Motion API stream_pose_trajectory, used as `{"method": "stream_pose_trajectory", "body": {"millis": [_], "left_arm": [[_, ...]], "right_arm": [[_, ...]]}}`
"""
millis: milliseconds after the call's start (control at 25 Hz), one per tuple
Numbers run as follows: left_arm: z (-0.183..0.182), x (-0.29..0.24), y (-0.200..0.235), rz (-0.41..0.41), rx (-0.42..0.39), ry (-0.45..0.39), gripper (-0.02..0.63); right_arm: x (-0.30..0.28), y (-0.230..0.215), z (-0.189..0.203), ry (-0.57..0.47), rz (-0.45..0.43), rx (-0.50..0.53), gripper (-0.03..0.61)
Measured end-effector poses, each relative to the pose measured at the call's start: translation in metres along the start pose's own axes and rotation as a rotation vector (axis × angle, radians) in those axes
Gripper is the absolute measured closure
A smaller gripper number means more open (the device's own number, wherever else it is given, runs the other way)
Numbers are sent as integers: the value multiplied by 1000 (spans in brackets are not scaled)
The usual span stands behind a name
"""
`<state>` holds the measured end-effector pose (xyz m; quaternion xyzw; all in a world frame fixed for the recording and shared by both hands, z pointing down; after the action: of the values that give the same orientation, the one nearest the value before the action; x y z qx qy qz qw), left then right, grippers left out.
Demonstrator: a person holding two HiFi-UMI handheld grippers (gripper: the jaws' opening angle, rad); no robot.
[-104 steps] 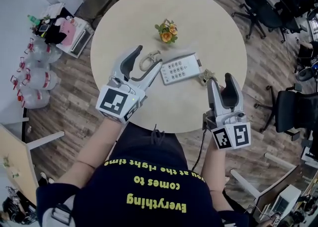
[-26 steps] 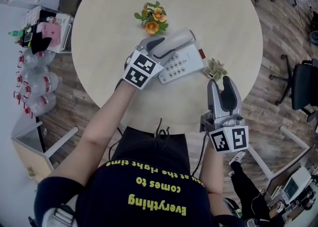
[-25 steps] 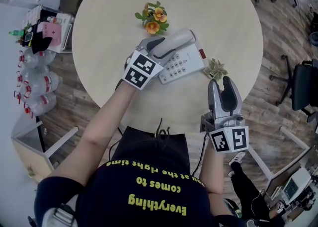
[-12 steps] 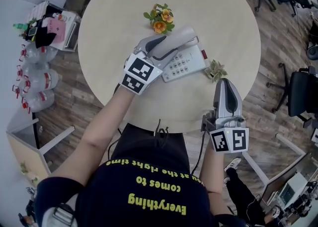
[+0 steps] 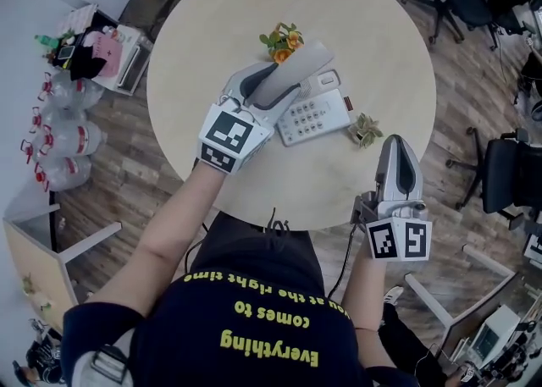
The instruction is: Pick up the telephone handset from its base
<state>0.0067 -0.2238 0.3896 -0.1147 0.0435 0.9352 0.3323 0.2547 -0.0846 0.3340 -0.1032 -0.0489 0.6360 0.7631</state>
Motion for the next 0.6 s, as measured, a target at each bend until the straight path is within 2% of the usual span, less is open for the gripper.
{"method": "stream_pose_trajectory", "body": {"millis": [280, 400, 600], "left_arm": [[-30, 47, -6, -55, -14, -139, 391], [-38, 66, -9, -80, -23, -168, 391], [-45, 97, -13, -118, 11, -227, 391]], "right_arm": [[8, 20, -21, -47, -45, 35, 566], [10, 30, -28, -61, -64, 43, 566], [9, 44, -37, -93, -88, 53, 566]]}}
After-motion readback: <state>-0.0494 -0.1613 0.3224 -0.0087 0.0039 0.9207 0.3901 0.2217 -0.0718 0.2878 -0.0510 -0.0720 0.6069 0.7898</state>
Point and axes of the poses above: the fingertips, and each gripper's own axes: x backward along the fingers, y to its left, z out of its underside, the point moved 9 cm from there along x, backward along the fingers, and after that the axes turned 2 degrees about -y, right-handed, at the moved point
